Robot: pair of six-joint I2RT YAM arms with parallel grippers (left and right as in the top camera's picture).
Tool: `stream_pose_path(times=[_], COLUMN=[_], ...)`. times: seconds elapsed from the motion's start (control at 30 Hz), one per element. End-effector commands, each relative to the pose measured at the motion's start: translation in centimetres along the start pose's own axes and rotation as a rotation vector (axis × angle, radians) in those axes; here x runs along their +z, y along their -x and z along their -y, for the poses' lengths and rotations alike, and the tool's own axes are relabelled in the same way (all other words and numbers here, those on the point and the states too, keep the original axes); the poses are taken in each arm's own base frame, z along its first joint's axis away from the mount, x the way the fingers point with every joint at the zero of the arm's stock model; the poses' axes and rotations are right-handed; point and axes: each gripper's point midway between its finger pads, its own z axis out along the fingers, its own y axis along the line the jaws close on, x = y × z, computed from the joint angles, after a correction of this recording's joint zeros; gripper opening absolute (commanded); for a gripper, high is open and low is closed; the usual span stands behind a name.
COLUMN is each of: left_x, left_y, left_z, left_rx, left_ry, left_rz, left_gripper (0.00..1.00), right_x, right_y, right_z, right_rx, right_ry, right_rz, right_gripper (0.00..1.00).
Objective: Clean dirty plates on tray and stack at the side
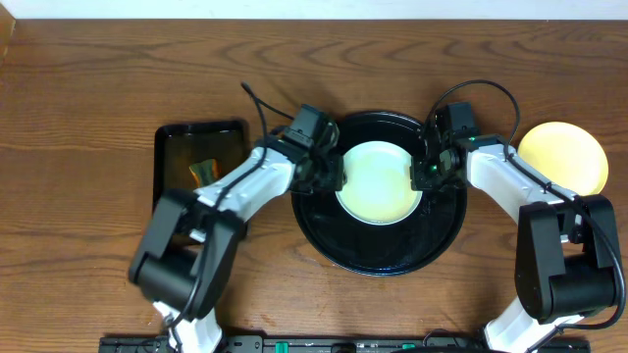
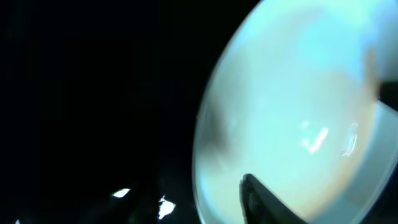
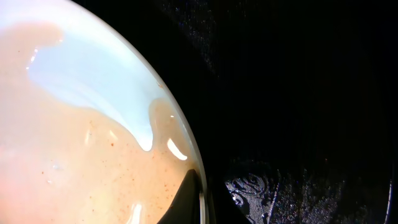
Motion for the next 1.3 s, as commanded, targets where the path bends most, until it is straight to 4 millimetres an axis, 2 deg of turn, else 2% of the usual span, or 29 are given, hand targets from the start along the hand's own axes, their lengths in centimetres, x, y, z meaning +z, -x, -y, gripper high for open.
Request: stream_pose_path(times=[0.0,0.1,0.13,0.2,0.37,0.77,1.0,1.17,1.27], left_x=[1.1,1.7,1.8,1.8,1.8,2.2,2.3,2.4,2.6], left_y=[-0.1,-0.2,-0.3,-0.3,-0.4,-1.1,-1.1,-1.2,-1.4], left_z=[0.1,-0.2,-0.2,-0.3,-0.3,-2.0,-1.8,-1.5,-1.1], left_rx=[-0.041,-0.043,-0.043,-0.043,0.025,0.052,0.058,0.073,0.092], left_ry=[-0.011,-0.006,-0.006,-0.005,-0.004,-0.005,-0.016,-0.018,-0.023], left_rz=[-0.02,-0.028,-0.029,-0.031,-0.036,-0.044,-0.046,-0.047,-0.047], left_gripper=[0.31,0.1,0.08,0.08,0.08,0.07,0.07,0.08,0.07], right_x=[2.4,2.4,2.4,2.4,1.9,0.0,0.2,0.8,1.4], right_y=[-3.6,-3.6,-3.6,-3.6,-3.7,-2.8,-2.9,-2.7,-2.7], right_z=[0.1,0.1,0.1,-0.1,-2.3,-1.0,-1.1,-3.4,-3.8], right_rx=[-0.008,-0.008,-0.008,-0.008,-0.029,0.013,-0.024,-0.087,-0.114], right_ry=[0.016,0.016,0.016,0.026,0.178,0.393,0.432,0.581,0.616], right_rz=[-0.124,-0.124,-0.124,-0.126,-0.137,-0.102,-0.087,-0.034,-0.023], right_gripper=[0.01,0.01,0.01,0.01,0.01,0.2,0.22,0.22,0.18])
